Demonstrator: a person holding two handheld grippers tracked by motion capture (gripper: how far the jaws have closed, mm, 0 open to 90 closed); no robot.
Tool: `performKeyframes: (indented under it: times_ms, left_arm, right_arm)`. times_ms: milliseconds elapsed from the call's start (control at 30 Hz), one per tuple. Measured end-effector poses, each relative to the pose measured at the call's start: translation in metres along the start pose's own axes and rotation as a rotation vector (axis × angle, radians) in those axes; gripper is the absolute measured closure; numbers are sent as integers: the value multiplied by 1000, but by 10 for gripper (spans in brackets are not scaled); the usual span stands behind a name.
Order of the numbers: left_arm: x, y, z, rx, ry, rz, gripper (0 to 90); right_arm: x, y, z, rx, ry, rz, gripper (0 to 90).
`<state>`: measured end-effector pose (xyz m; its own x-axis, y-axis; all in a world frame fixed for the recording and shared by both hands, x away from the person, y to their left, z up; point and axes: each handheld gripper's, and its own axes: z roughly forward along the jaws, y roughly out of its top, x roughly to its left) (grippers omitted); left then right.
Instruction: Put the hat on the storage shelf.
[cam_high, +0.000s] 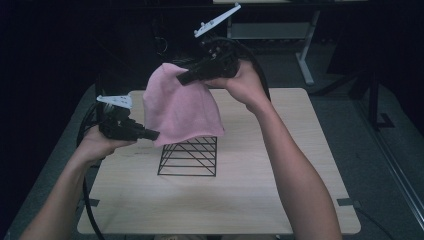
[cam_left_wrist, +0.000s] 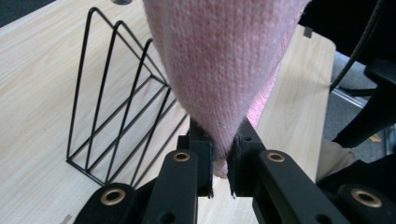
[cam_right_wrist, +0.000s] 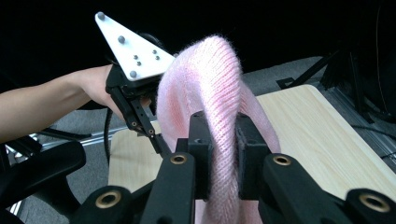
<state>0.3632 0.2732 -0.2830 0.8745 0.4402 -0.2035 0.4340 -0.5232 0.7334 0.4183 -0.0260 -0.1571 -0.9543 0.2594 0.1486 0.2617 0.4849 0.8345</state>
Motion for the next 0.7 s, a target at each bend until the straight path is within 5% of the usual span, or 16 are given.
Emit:
performKeyframes:
  times_ms: [700]
  left_arm:
    - [6, 0, 23, 62, 54, 5, 822]
  right_arm:
    - [-19, -40, -1, -28, 14, 40, 794]
